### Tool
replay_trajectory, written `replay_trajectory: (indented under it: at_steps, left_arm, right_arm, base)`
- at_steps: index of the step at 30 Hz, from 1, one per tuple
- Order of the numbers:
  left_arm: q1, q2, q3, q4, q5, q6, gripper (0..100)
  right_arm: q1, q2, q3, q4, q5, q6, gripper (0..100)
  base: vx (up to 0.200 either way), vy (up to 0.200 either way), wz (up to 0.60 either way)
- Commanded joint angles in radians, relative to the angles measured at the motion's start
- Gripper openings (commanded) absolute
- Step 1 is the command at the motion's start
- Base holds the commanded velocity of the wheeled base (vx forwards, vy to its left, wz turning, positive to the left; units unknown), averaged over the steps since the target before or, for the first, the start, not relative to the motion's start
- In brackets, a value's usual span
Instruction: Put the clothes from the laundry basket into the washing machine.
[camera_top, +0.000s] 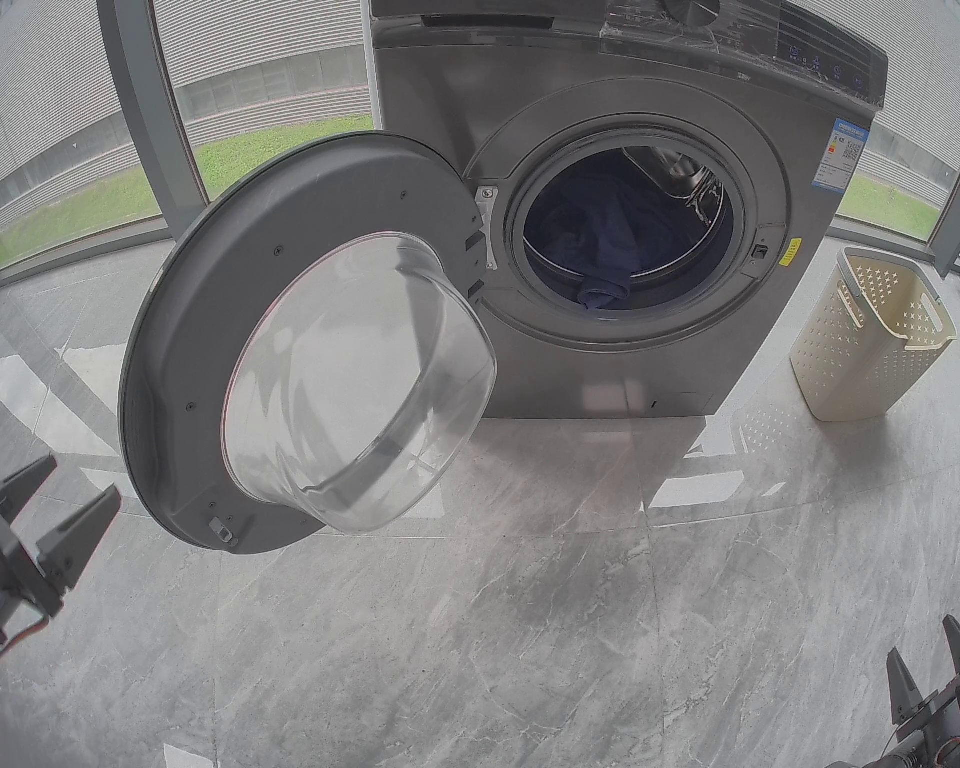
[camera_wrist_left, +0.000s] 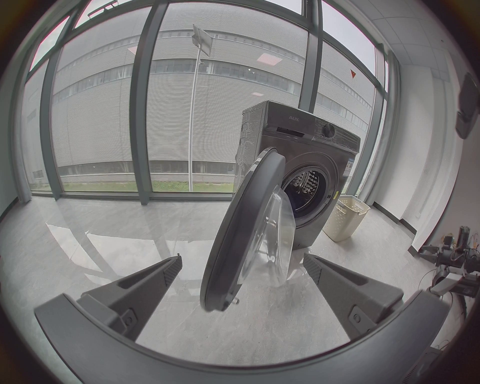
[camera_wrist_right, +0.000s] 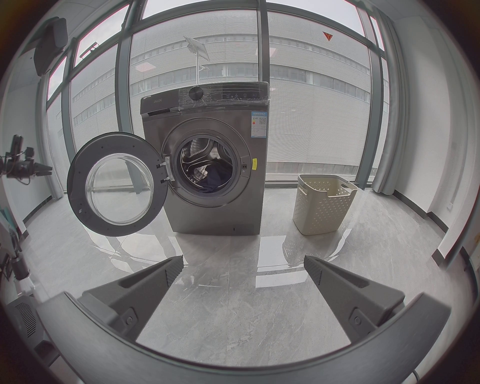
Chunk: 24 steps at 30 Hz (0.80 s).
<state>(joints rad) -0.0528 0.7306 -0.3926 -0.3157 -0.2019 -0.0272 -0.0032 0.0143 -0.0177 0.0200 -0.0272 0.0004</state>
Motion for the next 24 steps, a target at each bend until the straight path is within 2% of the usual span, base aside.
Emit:
replay_trajectory:
  at_steps: [1, 8, 16, 19, 20, 22, 23, 24]
  left_arm:
    - [-0.013, 0.291, -0.103, -0.109, -0.034, 0.0, 100]
    - [-0.033, 0.423, -0.166, -0.186, -0.047, 0.007, 100]
    - [-0.121, 0.497, -0.203, -0.259, -0.047, 0.007, 100]
    - [-0.222, 0.492, -0.198, -0.281, -0.05, 0.0, 100]
    - [-0.226, 0.49, -0.198, -0.281, -0.05, -0.002, 100]
    - [-0.328, 0.472, -0.192, -0.281, -0.05, -0.017, 100]
    - [-0.36, 0.46, -0.192, -0.281, -0.051, -0.028, 100]
    - [-0.41, 0.437, -0.192, -0.273, -0.05, -0.056, 100]
  right_arm:
    - [0.0, -0.014, 0.008, 0.0, 0.0, 0.0, 100]
    - [0.0, -0.014, 0.008, 0.0, 0.0, 0.0, 100]
    - [0.0, -0.014, 0.008, 0.0, 0.0, 0.001, 100]
    - [0.0, -0.014, 0.007, 0.0, 0.0, 0.001, 100]
    - [0.0, -0.014, 0.007, 0.0, 0.0, 0.001, 100]
    - [0.0, -0.014, 0.007, 0.0, 0.0, 0.0, 100]
    - [0.0, -0.014, 0.007, 0.0, 0.0, 0.001, 100]
    - [0.0, -0.014, 0.007, 0.0, 0.0, 0.001, 100]
  base:
    - [0.0, 0.0, 0.0]
    - [0.0, 0.0, 0.0]
    - [0.0, 0.0, 0.0]
    - [0.0, 0.0, 0.0]
    - [0.0, 0.0, 0.0]
    - [0.0, 0.0, 0.0]
    - [0.0, 0.0, 0.0]
    - [0.0, 0.0, 0.0]
